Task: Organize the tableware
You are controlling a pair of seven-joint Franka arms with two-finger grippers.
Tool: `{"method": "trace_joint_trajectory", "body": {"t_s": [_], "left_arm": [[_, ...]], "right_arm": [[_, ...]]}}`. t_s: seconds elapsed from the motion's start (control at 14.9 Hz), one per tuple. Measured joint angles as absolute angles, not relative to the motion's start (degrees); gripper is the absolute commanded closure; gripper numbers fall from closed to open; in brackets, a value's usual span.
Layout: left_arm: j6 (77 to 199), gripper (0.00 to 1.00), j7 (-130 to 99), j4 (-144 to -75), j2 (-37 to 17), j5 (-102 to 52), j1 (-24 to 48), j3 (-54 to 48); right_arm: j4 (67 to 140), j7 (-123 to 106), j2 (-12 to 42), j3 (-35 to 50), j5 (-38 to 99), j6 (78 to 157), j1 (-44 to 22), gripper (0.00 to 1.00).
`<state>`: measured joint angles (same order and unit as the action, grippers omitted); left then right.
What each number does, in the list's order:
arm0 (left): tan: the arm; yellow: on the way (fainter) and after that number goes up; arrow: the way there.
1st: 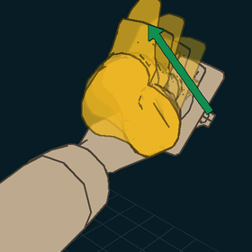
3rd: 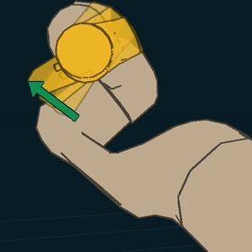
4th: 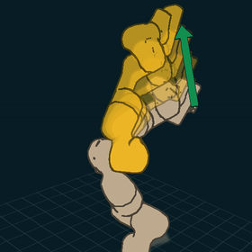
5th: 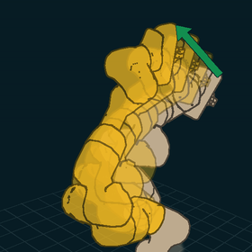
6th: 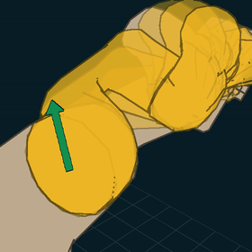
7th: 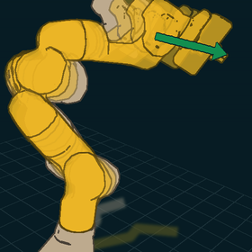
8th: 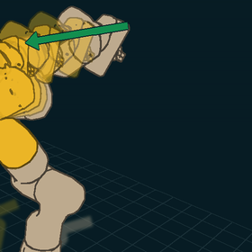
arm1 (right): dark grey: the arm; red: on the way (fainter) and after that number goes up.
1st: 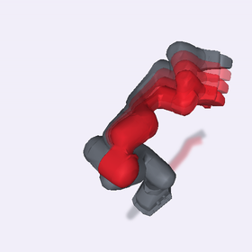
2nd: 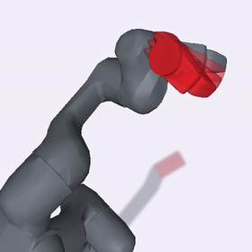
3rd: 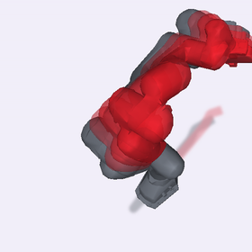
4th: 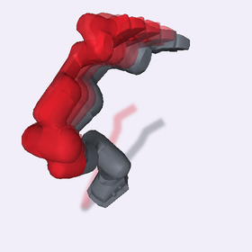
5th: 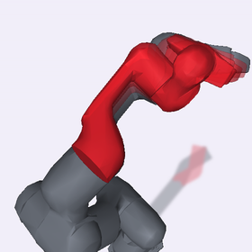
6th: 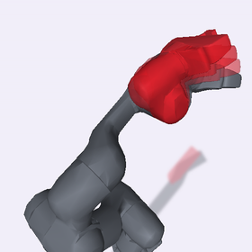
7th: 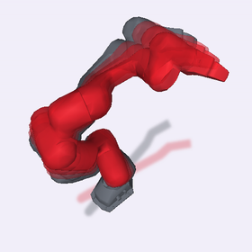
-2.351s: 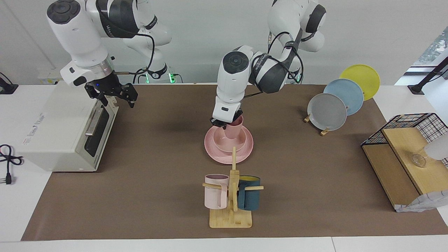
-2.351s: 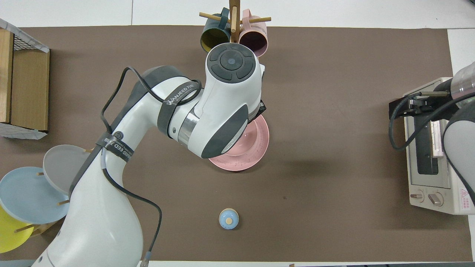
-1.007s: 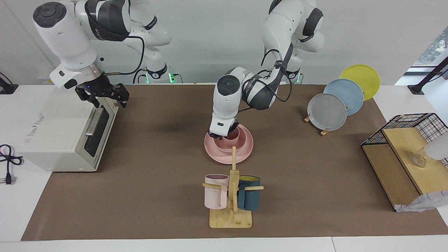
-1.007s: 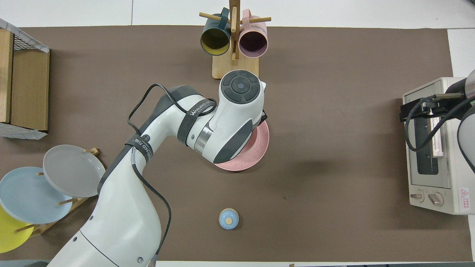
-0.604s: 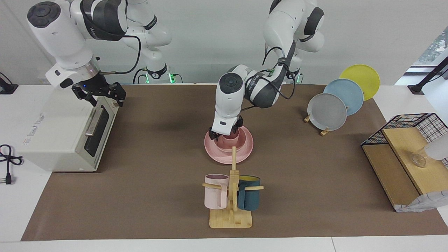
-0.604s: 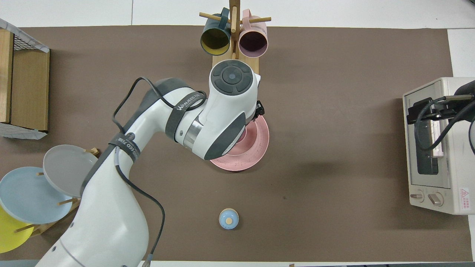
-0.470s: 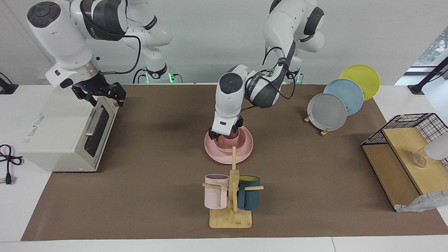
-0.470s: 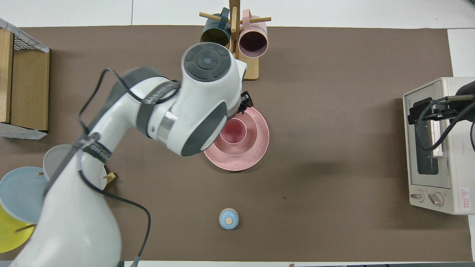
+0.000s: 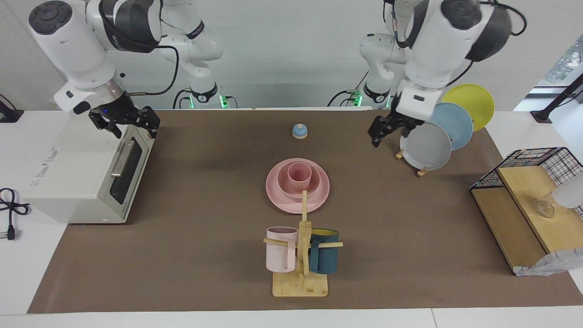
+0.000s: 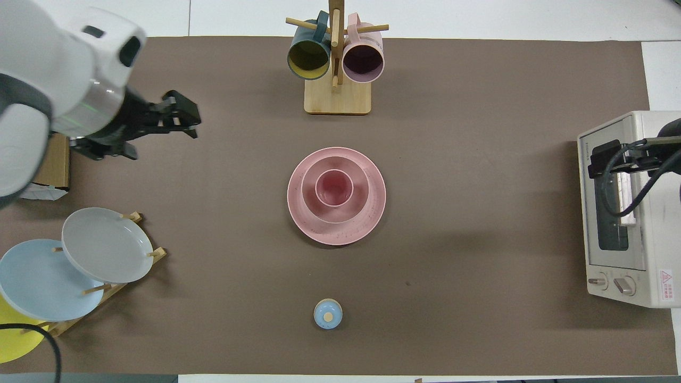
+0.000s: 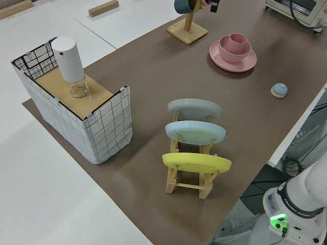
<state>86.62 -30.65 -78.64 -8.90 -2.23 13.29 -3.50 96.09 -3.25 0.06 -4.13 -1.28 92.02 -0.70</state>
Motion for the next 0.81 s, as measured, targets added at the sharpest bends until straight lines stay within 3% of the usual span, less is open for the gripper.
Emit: {"method": "trace_joint_trajectory", "body": {"t_s": [0.34, 0.6, 0.81], "left_arm": [[84.86, 0.0, -10.51, -85.73, -2.39, -2.25, 1.4, -3.44], [91.2, 0.0, -7.56, -96.52, 3.28, -2.25, 0.63, -3.97], [93.55, 0.0, -7.25, -98.53, 4.61, -2.07, 0.64, -4.25]], "right_arm": [[96.09, -3.26, -0.1, -4.08, -1.28, 92.02, -0.64, 0.0], [96.07, -3.26, -0.19, -4.21, -1.28, 92.02, -0.56, 0.0], [96.06, -3.26, -0.21, -4.07, -1.28, 92.01, -0.62, 0.0]]}}
